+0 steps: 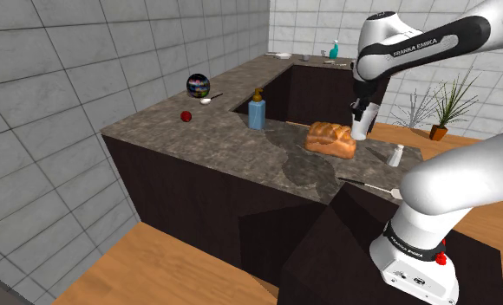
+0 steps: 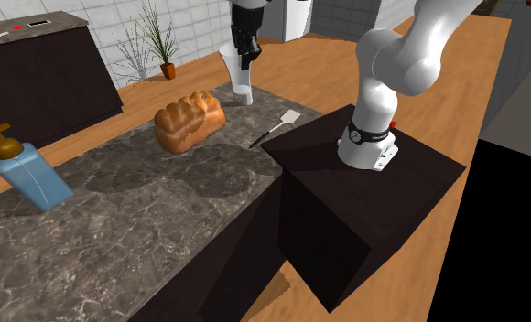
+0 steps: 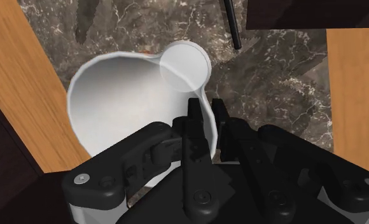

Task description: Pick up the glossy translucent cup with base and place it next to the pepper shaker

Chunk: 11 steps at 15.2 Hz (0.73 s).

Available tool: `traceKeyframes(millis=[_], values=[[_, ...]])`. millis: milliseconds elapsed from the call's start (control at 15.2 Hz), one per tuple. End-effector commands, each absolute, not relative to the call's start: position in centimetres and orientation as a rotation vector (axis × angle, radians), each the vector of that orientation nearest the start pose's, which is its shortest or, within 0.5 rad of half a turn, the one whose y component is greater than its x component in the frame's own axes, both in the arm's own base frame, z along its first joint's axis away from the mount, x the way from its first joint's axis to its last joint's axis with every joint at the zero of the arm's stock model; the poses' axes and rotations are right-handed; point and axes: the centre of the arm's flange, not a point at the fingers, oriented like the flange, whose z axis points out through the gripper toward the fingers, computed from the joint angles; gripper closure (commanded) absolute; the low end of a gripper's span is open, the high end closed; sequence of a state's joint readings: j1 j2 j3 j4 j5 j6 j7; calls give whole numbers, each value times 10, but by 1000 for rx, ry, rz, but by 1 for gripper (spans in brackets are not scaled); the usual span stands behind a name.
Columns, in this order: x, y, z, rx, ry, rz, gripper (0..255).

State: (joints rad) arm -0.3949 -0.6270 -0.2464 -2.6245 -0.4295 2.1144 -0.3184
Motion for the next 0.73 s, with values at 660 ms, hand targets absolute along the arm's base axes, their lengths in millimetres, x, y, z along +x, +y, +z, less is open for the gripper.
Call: traceKeyframes(millis=[660], values=[[168, -348, 455, -3401, 137, 2, 255]])
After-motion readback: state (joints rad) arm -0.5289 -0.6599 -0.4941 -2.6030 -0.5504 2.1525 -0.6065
